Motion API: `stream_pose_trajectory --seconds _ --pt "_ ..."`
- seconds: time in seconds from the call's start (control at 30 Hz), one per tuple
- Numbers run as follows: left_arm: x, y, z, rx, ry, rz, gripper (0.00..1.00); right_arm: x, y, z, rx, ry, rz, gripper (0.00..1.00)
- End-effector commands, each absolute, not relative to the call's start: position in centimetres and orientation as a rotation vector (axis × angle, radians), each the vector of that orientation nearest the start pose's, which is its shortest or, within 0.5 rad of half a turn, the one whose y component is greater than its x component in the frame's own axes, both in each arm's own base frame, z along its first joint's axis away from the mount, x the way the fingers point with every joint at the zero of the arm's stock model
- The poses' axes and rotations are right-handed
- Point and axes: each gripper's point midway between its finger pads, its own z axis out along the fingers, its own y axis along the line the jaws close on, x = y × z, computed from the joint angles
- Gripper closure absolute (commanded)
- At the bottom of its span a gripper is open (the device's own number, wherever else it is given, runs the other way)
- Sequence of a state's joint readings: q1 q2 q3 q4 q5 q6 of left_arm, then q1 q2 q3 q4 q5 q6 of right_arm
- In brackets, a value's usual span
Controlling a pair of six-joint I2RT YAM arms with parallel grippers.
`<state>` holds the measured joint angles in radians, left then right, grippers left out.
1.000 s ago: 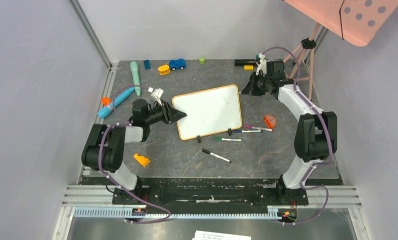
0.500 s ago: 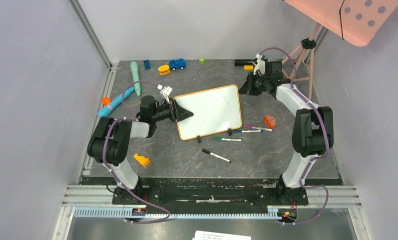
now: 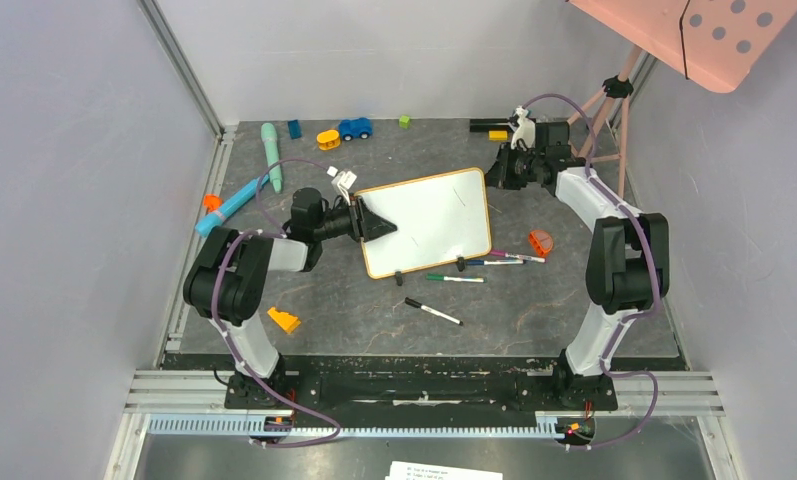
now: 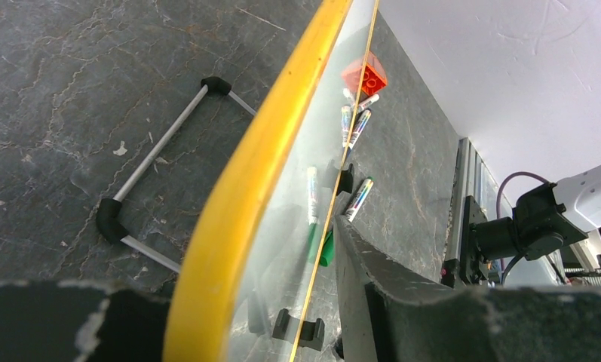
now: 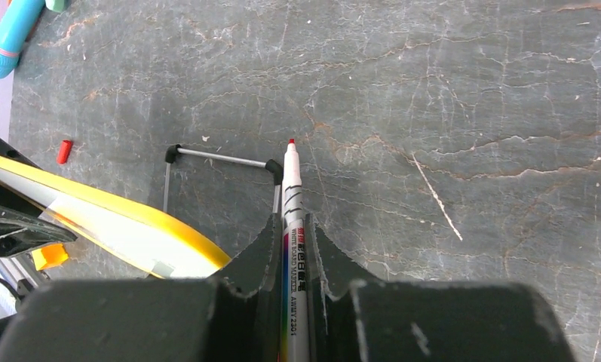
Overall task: Write a sentence on the whiteboard
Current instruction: Adjust the whiteboard at the center of the board.
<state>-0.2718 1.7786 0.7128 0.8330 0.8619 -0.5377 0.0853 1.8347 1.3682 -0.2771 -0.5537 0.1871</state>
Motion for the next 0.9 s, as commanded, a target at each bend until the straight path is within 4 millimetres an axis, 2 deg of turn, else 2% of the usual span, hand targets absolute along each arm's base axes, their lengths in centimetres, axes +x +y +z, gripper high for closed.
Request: stream_pose_trajectory --seconds 0.0,0.13,0.3,0.5,0.87 --pt "35.2 -25.5 12.9 0.436 1.824 -1.329 0.57 46.0 14.3 13.1 -0.215 2.268 0.819 1.0" --pt "35.0 -24.6 12.8 0.429 1.834 -1.308 0.57 46.0 15.0 12.2 -0.227 2.277 0.868 1.0" --pt "34.9 -23.2 12.8 0.405 1.838 -1.298 0.56 46.7 15.4 12.0 -0.23 2.276 0.9 1.0" --pt "34.9 -22.5 12.8 0.399 1.839 -1.292 0.55 46.4 15.7 11.5 -0.222 2.279 0.922 1.0" --pt "34.0 -21.7 12.3 0.419 1.859 -1.301 0.62 45.8 16.6 10.7 -0.22 2.271 0.971 1.0"
